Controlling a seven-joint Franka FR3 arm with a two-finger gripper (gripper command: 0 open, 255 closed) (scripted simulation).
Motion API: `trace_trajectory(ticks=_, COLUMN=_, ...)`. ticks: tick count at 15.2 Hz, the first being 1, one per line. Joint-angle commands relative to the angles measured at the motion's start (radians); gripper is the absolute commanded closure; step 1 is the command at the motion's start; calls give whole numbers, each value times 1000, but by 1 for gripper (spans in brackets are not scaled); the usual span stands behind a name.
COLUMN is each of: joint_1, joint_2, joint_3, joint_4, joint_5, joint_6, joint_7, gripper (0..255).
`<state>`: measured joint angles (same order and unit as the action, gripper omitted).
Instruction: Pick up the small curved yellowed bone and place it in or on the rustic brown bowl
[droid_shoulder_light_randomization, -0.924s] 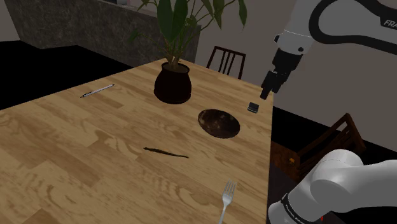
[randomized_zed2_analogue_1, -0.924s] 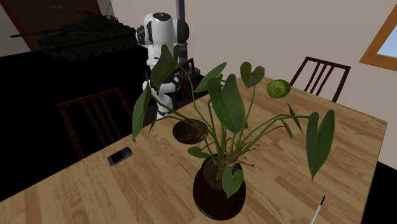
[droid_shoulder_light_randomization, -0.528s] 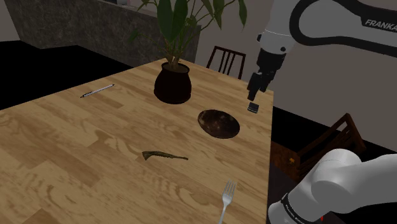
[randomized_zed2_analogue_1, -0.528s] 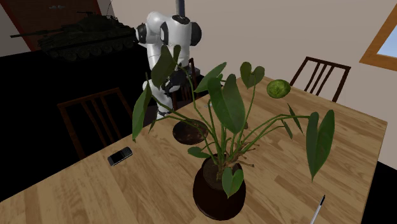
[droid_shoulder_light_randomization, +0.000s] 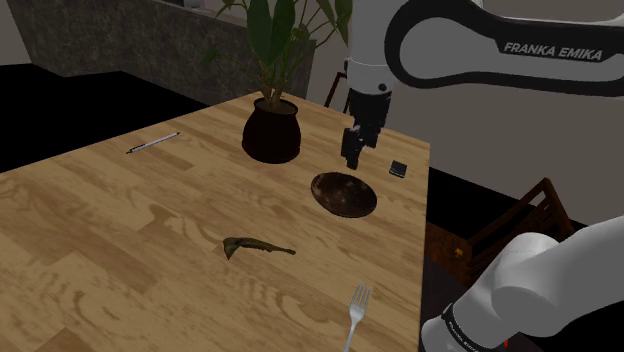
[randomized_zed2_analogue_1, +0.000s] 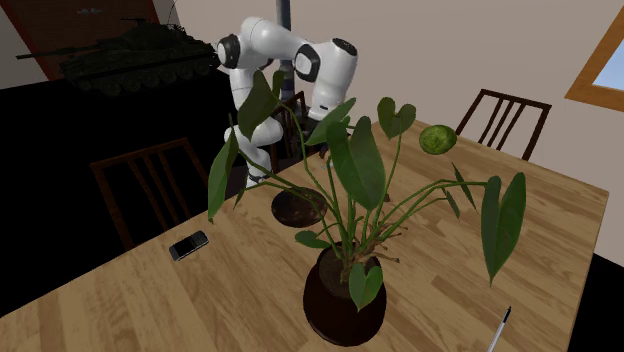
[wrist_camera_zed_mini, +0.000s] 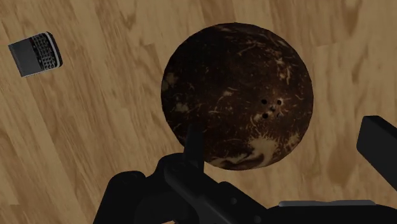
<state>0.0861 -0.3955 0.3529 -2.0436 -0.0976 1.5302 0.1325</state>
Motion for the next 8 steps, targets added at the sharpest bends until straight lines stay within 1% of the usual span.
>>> trace_trajectory(ticks=1, joint_1=11, joint_2=79, joint_3=52, joint_4=51, joint_5=-29, joint_6=-4, joint_7=34, gripper=0)
trace_trajectory(ticks=5, joint_1=39, joint_2=238, joint_3=147, joint_4=158, joint_5=-106, joint_6=-32, joint_7=104, gripper=0)
trace_trajectory(ticks=8, joint_1=74, joint_2=370, joint_3=209, joint_4=247, joint_5=-180, joint_6=-67, joint_7=161, gripper=0)
